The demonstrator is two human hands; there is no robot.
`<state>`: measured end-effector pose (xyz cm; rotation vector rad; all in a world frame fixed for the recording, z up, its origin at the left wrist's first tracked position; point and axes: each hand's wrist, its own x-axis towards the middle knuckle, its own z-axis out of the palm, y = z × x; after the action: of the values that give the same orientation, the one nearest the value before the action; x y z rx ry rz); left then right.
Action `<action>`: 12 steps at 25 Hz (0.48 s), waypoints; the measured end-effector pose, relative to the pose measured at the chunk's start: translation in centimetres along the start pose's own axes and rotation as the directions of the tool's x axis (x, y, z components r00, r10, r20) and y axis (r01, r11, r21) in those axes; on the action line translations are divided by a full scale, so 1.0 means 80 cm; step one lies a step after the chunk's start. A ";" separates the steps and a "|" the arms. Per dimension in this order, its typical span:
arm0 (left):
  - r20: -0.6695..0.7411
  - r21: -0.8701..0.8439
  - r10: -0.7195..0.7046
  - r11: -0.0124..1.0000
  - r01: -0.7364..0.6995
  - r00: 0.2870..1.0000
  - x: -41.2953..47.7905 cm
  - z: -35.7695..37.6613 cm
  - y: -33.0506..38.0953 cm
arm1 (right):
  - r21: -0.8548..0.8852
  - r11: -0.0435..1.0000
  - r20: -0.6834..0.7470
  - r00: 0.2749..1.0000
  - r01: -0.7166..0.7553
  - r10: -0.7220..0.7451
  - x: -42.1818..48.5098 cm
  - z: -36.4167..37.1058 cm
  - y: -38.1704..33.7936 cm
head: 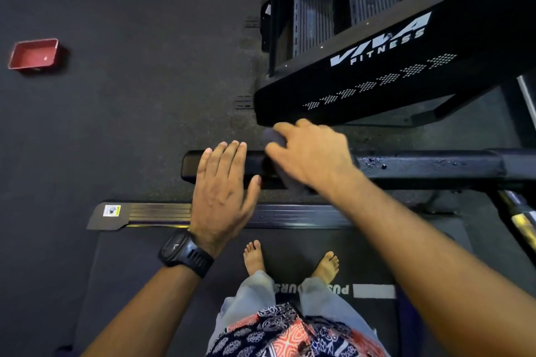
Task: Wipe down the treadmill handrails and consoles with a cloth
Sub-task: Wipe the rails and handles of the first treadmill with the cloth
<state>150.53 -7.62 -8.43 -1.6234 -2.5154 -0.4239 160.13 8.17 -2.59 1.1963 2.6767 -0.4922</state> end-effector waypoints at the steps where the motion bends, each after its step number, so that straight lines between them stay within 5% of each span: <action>1: 0.004 0.003 -0.004 1.000 0.004 1.000 -0.001 0.000 0.002 | -0.016 0.994 -0.016 0.994 -0.108 0.108 -0.002 0.000 0.009; 3: 0.003 -0.002 0.005 1.000 -0.005 1.000 -0.001 0.000 0.006 | -0.155 0.975 -0.193 0.973 -0.160 0.129 -0.040 0.021 0.006; 7: 0.007 0.007 0.019 1.000 -0.019 1.000 -0.001 0.002 0.010 | -0.179 0.975 -0.162 0.974 0.131 -0.160 -0.045 0.032 -0.001; 10: 0.021 0.000 -0.001 1.000 0.001 1.000 -0.001 0.002 0.016 | -0.110 0.973 -0.226 0.958 -0.203 0.174 -0.043 0.017 0.035; 12: 0.014 -0.006 0.013 1.000 -0.013 1.000 -0.001 0.003 0.019 | -0.139 0.975 -0.309 0.943 -0.175 0.125 -0.070 0.038 0.012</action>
<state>151.96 -7.00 -8.40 -1.6505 -2.5146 -0.4205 164.64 3.77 -4.05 1.5156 2.7667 -0.0674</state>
